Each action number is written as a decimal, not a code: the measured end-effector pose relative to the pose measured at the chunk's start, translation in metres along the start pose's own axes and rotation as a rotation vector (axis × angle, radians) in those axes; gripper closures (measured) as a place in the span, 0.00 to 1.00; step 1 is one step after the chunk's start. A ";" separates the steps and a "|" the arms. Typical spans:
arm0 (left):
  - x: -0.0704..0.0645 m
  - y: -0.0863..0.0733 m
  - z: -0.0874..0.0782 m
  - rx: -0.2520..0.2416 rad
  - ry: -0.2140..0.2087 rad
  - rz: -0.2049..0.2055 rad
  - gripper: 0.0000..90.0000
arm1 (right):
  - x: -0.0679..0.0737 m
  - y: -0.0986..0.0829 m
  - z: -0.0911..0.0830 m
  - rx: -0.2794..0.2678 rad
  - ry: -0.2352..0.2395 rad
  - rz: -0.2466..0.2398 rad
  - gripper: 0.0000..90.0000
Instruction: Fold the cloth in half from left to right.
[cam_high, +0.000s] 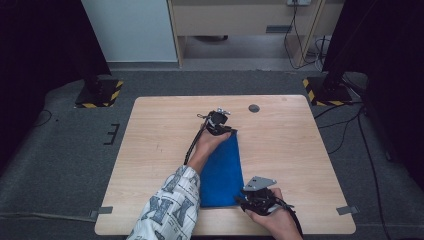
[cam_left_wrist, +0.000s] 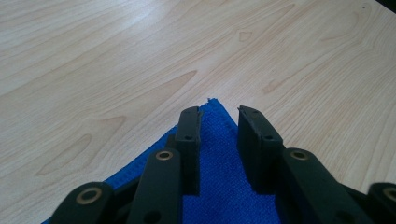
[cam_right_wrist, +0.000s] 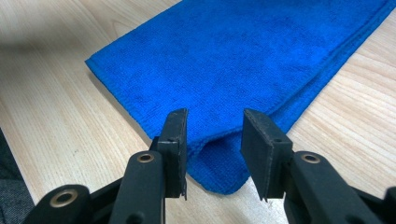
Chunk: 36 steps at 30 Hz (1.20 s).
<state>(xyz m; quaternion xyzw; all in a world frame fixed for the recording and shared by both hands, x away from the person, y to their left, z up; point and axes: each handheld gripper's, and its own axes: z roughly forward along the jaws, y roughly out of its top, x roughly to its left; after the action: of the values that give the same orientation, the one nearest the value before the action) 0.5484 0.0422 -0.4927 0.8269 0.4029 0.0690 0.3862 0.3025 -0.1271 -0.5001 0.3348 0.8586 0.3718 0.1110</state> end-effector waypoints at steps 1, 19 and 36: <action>0.000 0.000 0.000 -0.002 0.003 0.002 0.77 | 0.000 0.000 0.000 -0.004 -0.003 -0.002 0.68; -0.015 -0.004 -0.023 -0.059 0.007 0.067 0.66 | -0.020 0.006 -0.002 -0.096 -0.069 0.049 0.55; -0.014 -0.012 -0.042 -0.050 0.006 0.091 0.24 | -0.039 0.020 0.005 -0.125 -0.146 0.063 0.20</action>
<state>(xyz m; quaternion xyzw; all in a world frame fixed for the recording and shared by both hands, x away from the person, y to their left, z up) 0.5139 0.0613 -0.4692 0.8340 0.3644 0.0992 0.4022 0.3440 -0.1397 -0.4914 0.3805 0.8123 0.4027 0.1822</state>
